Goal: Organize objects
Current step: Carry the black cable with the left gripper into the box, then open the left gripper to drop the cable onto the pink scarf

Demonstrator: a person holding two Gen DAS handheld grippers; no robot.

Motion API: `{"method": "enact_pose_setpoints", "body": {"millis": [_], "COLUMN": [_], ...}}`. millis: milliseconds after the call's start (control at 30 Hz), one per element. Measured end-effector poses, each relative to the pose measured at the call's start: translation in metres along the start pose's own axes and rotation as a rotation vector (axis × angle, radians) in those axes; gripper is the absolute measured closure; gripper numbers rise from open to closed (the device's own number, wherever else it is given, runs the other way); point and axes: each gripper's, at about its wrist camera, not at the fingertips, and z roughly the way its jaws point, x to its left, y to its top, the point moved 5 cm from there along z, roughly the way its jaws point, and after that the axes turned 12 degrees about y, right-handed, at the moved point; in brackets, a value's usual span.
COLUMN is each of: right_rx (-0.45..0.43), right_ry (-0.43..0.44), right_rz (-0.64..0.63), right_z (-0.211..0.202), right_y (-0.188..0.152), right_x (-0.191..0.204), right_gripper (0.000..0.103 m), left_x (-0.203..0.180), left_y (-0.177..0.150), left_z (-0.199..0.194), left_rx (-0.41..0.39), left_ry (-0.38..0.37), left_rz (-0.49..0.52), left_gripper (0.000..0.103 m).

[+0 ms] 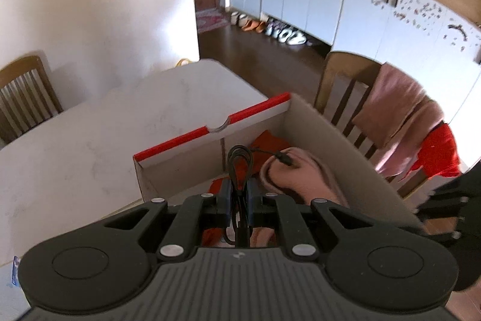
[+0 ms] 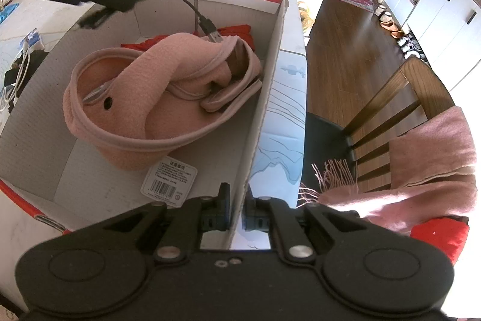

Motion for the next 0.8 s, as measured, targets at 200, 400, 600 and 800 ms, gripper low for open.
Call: {"method": "enact_pose_setpoints", "body": {"millis": [200, 400, 600, 800], "right_rx": [-0.001, -0.005, -0.005, -0.006], "right_ry": [0.002, 0.003, 0.002, 0.003], "right_rz": [0.004, 0.005, 0.004, 0.003], "right_z": [0.000, -0.001, -0.001, -0.002], "right_y": [0.000, 0.000, 0.000, 0.000], "right_x": [0.001, 0.002, 0.001, 0.001], "right_gripper": [0.097, 0.097, 0.097, 0.097], "left_x": [-0.007, -0.018, -0.021, -0.022], "left_y": [-0.009, -0.019, -0.024, -0.023], "left_z": [0.034, 0.051, 0.058, 0.062], "left_rx": [0.101, 0.164, 0.202, 0.220], "left_ry": [0.009, 0.006, 0.014, 0.003], "left_rz": [0.029, 0.086, 0.117, 0.118], "left_gripper": [0.094, 0.094, 0.094, 0.093]}}
